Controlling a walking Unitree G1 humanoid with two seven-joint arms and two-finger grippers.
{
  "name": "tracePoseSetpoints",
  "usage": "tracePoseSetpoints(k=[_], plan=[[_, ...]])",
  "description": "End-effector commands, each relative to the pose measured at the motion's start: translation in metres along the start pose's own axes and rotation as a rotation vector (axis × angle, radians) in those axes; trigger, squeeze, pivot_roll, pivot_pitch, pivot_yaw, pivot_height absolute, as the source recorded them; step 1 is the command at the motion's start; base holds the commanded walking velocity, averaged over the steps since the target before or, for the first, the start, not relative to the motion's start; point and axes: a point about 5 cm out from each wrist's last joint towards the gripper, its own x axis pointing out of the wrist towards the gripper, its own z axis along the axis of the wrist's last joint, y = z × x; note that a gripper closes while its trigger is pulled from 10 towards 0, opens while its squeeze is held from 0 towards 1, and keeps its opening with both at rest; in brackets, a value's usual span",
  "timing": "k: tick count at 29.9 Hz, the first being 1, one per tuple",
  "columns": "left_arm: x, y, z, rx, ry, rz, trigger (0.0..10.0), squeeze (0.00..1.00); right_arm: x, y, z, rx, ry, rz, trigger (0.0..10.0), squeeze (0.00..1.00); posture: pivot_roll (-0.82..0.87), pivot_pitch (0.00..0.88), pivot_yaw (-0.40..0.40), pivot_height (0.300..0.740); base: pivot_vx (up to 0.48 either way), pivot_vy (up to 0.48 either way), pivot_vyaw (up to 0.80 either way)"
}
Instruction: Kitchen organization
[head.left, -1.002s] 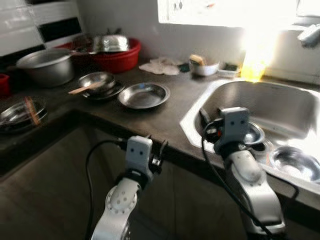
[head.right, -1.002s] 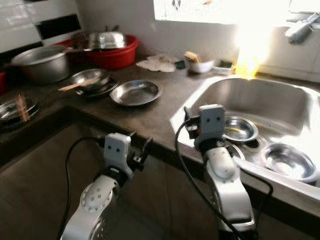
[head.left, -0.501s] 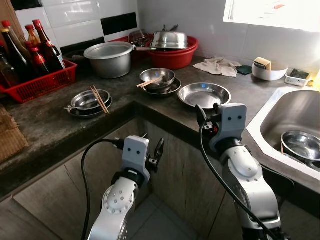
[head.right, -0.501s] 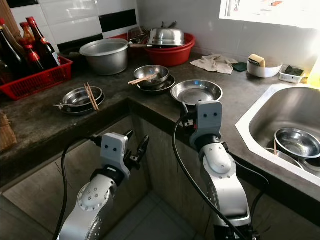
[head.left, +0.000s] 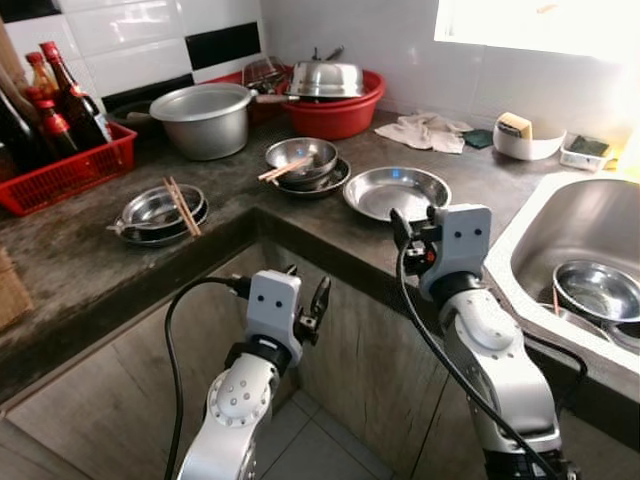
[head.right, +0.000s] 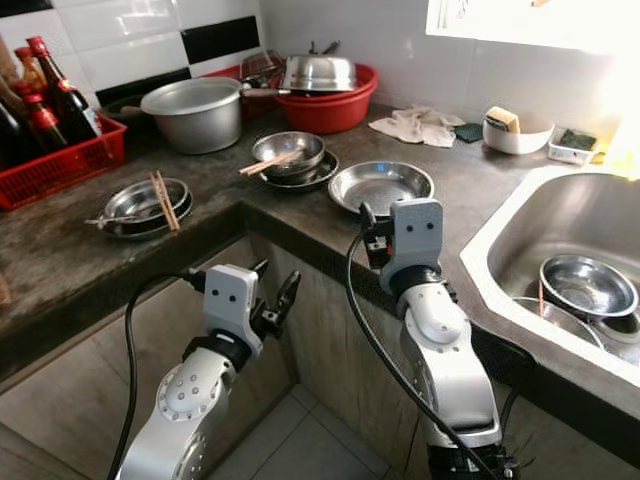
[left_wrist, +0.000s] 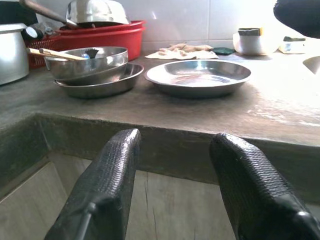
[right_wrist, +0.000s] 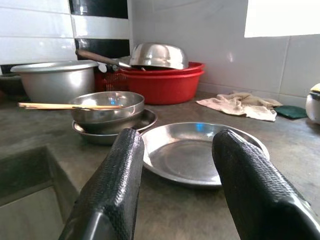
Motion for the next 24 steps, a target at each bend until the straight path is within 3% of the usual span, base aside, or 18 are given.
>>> tracePoseSetpoints(k=[1, 24], plan=[[-0.0005, 0.0011, -0.0001, 0.008, 0.003, 0.002, 10.0, 0.0, 0.0028, 0.0004, 0.0024, 0.004, 0.0, -0.004, 10.0, 0.0, 0.08, 0.03, 0.026, 0.74, 0.292, 0.0, 0.0], [-0.0009, 0.0003, -0.0005, 0.004, 0.005, -0.006, 10.0, 0.0, 0.0065, -0.0091, 0.0059, -0.011, -0.011, -0.044, 10.0, 0.0, 0.08, 0.036, 0.03, 0.74, 0.283, 0.0, 0.0]])
